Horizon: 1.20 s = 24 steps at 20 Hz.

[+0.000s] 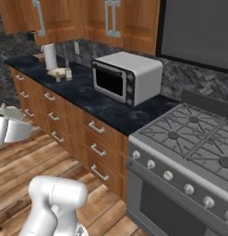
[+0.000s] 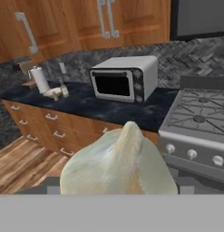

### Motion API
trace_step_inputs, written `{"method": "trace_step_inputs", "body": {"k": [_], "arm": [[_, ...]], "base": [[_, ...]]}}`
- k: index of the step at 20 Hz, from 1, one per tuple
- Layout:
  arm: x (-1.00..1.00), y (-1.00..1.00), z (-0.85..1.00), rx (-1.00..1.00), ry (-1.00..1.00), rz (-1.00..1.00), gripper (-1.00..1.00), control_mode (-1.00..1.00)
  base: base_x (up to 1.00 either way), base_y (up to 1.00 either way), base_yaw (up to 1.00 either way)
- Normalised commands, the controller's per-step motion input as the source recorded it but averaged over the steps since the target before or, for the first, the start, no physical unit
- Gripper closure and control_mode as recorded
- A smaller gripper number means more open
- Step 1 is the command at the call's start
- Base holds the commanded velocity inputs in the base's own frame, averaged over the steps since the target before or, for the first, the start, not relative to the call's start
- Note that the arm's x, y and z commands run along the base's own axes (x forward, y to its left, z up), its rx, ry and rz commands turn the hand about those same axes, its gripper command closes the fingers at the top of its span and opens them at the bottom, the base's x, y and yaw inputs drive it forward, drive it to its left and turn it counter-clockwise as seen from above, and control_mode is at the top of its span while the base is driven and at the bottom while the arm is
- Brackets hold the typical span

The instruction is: Retrieve the bottle and the shaker from the cabinet and place them next to the mixing bowl on the counter. Then add garlic from the fridge to the mixing bowl.

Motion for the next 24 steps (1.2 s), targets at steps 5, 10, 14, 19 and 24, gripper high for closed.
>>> {"method": "trace_step_inputs", "body": {"k": [5,10,14,19,24], "arm": [[0.0,0.0,0.0,0.0,0.0,0.0,1.0,1.0],[0.0,0.0,0.0,0.0,0.0,0.0,1.0,1.0],[0.0,0.0,0.0,0.0,0.0,0.0,1.0,1.0],[0.0,0.0,0.0,0.0,0.0,0.0,1.0,1.0],[0.0,0.0,0.0,0.0,0.0,0.0,1.0,1.0]], "base": [[1.0,1.0,-0.05],[1.0,1.0,-0.04],[1.0,1.0,-0.1],[1.0,1.0,-0.13],[1.0,1.0,-0.15]]}}
